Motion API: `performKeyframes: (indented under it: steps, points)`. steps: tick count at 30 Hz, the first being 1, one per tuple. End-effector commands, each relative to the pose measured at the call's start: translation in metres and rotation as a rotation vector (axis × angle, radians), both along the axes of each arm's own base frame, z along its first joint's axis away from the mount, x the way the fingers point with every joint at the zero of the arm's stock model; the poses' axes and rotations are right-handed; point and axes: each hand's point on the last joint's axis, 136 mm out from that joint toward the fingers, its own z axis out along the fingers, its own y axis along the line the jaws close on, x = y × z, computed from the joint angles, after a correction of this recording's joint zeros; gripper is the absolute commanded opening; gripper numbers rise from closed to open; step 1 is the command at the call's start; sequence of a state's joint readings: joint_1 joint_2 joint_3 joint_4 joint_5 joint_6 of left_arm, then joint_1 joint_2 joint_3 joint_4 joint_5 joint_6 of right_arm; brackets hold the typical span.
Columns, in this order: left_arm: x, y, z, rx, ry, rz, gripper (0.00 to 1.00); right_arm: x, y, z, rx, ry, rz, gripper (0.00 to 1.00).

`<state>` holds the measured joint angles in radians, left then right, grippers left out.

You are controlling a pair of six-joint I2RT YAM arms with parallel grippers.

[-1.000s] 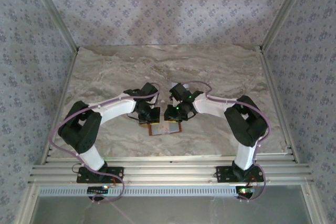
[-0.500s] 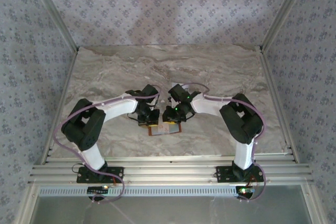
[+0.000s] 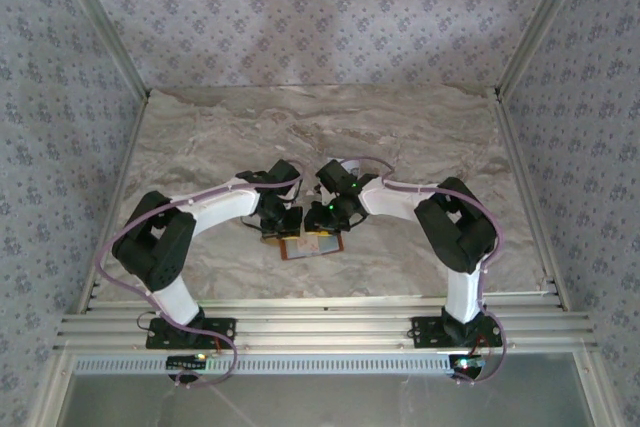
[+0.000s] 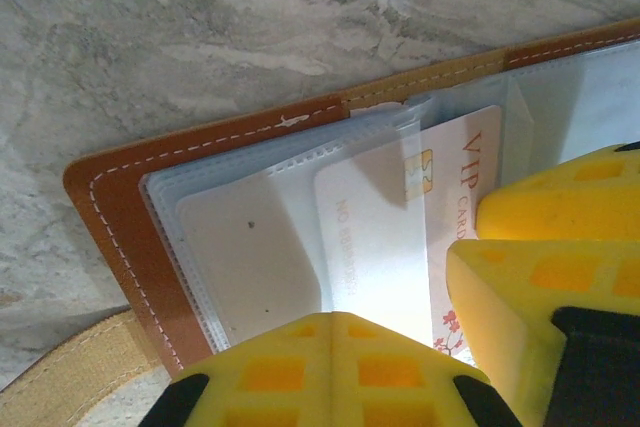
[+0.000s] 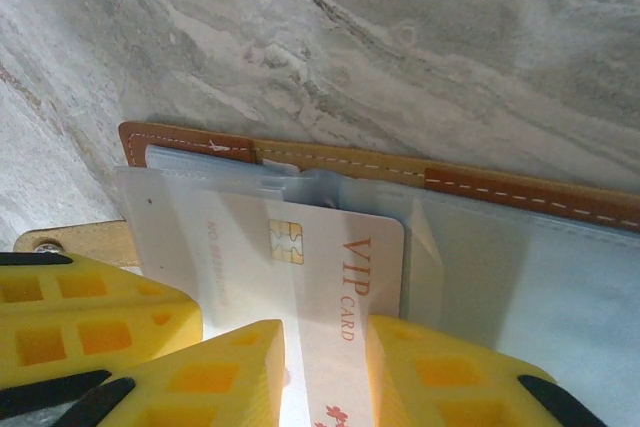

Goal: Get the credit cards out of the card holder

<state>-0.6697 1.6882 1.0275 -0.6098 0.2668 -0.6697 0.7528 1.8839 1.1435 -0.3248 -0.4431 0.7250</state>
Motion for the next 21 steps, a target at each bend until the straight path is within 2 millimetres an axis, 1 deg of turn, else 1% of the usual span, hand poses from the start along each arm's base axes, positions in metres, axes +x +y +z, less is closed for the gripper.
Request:
performKeyframes:
  steps: [1, 5, 7, 11, 14, 21]
  points:
    - [-0.004, 0.009, 0.005, 0.017, -0.010, -0.006, 0.00, -0.002, 0.010, 0.002, 0.024, 0.015, 0.021, 0.29]
    - [-0.006, 0.011, 0.000, 0.027, -0.003, -0.005, 0.00, -0.002, 0.014, 0.010, 0.061, 0.006, 0.020, 0.29]
    - [-0.007, 0.012, -0.003, 0.031, 0.002, -0.006, 0.00, -0.001, 0.012, 0.012, 0.058, -0.003, 0.011, 0.29]
    - [-0.007, 0.012, -0.011, 0.035, 0.015, -0.007, 0.00, 0.002, -0.002, 0.010, 0.024, -0.012, -0.018, 0.29]
    - [-0.010, 0.014, -0.019, 0.051, 0.032, -0.008, 0.00, 0.002, -0.008, 0.008, 0.009, -0.011, -0.025, 0.29]
    - [-0.014, 0.027, -0.032, 0.120, 0.045, -0.016, 0.00, 0.000, -0.009, 0.005, 0.019, 0.000, -0.011, 0.29]
